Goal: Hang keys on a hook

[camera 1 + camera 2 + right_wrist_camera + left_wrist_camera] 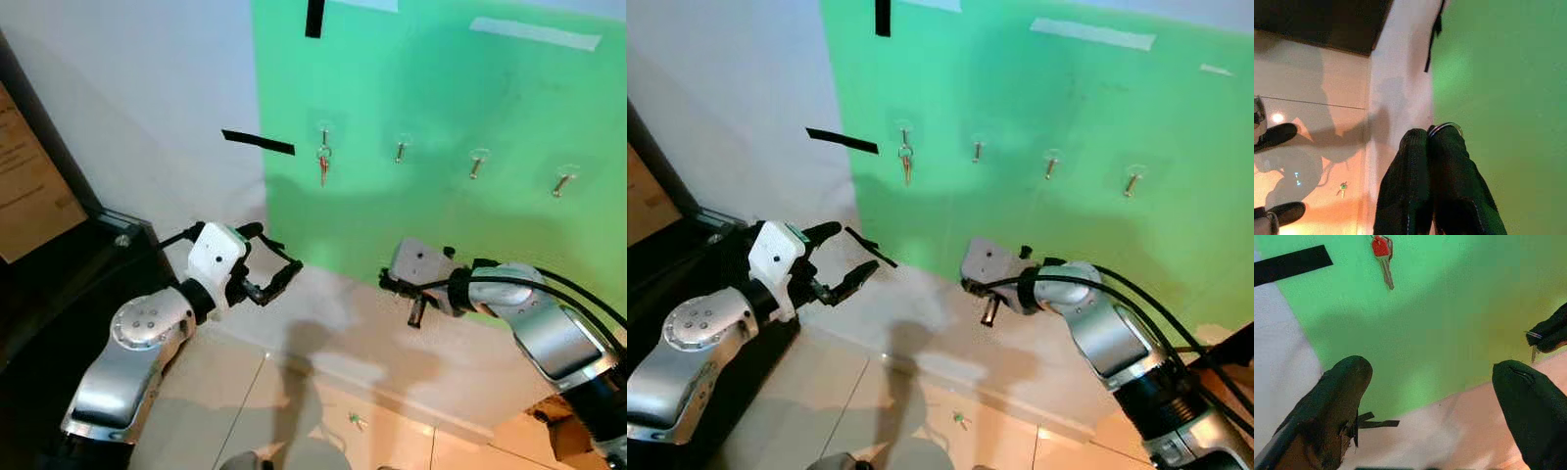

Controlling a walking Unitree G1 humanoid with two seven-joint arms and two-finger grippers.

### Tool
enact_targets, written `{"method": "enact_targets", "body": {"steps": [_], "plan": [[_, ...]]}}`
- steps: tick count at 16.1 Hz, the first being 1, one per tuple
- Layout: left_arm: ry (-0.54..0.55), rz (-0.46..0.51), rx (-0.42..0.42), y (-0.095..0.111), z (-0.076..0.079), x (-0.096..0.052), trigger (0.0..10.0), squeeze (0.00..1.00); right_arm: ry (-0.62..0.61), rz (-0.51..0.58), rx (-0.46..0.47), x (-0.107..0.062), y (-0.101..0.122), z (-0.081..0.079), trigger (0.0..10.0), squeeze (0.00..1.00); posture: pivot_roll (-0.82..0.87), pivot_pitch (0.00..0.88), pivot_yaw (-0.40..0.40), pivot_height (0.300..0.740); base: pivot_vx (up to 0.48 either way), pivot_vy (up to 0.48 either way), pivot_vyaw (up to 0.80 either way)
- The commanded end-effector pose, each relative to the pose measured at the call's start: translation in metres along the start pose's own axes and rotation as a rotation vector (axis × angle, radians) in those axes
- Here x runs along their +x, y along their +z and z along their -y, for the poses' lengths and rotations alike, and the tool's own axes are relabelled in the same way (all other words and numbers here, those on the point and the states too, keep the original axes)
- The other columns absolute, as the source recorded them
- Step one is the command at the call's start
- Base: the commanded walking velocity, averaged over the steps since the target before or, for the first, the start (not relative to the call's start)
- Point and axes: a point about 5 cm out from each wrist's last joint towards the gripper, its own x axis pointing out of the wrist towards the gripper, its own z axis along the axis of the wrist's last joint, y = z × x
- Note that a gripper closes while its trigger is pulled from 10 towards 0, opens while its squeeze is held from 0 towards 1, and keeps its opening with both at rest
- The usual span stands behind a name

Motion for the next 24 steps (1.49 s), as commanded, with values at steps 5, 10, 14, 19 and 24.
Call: {"method": "enact_targets", "body": {"steps": [5,10,14,19,24], "plan": [[-0.014,-0.016,0.016,-0.001,0.001,-0.001,10.0,0.1,0.077,-0.022,-0.108,-0.009,0.006,0.001,10.0,0.0,-0.01,0.0,-0.003,0.74,0.0,0.0,0.0],[-0.013,-0.012,0.013,-0.001,0.0,0.001,10.0,0.1,0.183,0.142,-0.011,-0.009,0.023,-0.013,10.0,0.0,-0.02,0.0,-0.001,0.74,0.0,0.0,0.0],[-0.087,0.062,-0.042,0.009,-0.004,0.025,10.0,0.1,0.298,0.342,-0.019,-0.015,0.058,-0.02,10.0,0.0,-0.03,0.0,-0.006,0.74,0.0,0.0,0.0],[-0.174,0.059,0.016,0.014,-0.001,0.047,10.0,0.09,0.356,0.368,-0.064,-0.016,0.069,-0.026,10.0,0.0,-0.05,0.0,0.009,0.74,0.0,0.0,0.0],[-0.387,0.084,-0.064,0.015,0.02,0.04,10.0,0.09,0.343,0.347,-0.066,-0.016,0.065,-0.024,10.0,0.0,-0.05,0.0,0.01,0.74,0.0,0.0,0.0]]}}
